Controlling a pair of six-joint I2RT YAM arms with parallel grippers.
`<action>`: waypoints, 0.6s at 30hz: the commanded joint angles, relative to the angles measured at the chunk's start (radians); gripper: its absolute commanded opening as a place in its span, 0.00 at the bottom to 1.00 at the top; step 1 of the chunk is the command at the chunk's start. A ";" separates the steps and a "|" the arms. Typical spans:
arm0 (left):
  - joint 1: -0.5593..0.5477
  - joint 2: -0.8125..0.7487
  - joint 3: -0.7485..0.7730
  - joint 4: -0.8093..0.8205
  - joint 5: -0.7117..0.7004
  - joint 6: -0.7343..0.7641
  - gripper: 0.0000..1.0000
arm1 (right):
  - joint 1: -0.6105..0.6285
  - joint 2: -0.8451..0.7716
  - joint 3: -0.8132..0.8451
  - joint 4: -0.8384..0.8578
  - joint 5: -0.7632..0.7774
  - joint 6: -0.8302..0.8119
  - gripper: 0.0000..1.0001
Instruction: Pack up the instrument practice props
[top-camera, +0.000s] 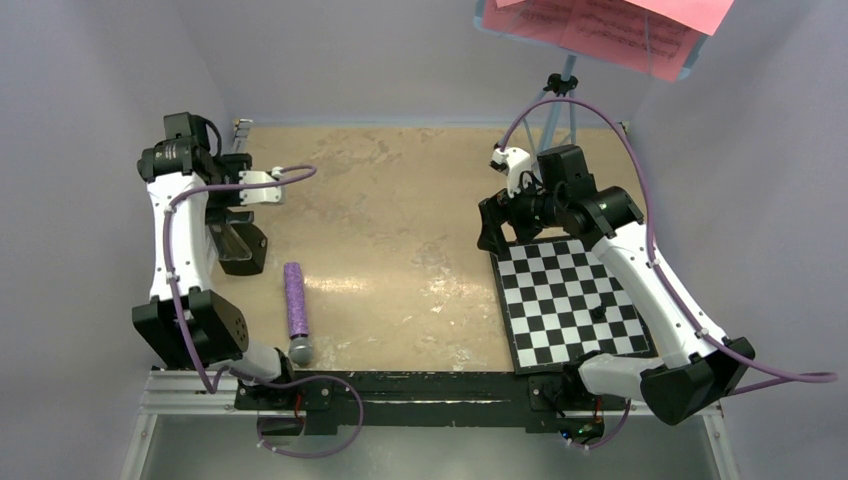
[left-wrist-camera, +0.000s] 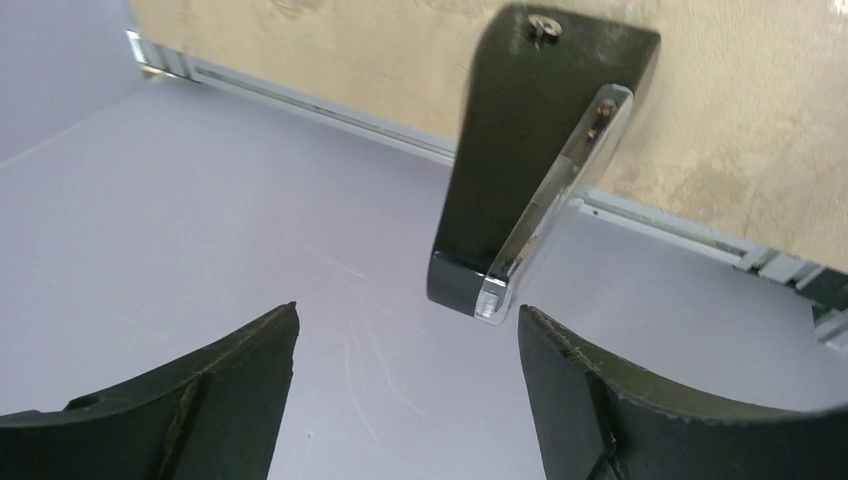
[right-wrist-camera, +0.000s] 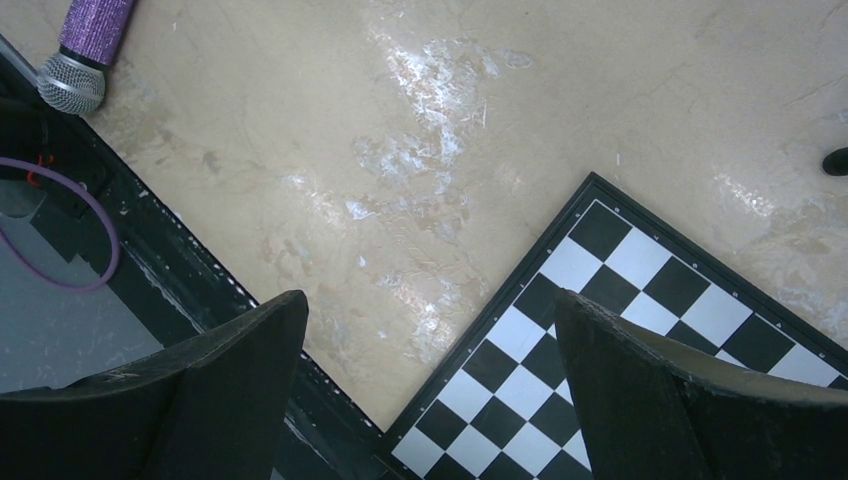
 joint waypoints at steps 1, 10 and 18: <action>-0.092 -0.126 -0.006 0.027 0.195 -0.180 0.85 | -0.003 -0.011 0.012 0.014 0.042 -0.040 0.97; -0.321 -0.348 -0.174 0.412 0.630 -0.995 0.87 | -0.103 -0.164 -0.153 0.178 0.342 0.068 0.90; -0.484 -0.295 -0.300 0.927 0.670 -1.522 0.86 | -0.188 -0.240 -0.331 0.407 0.376 0.118 0.78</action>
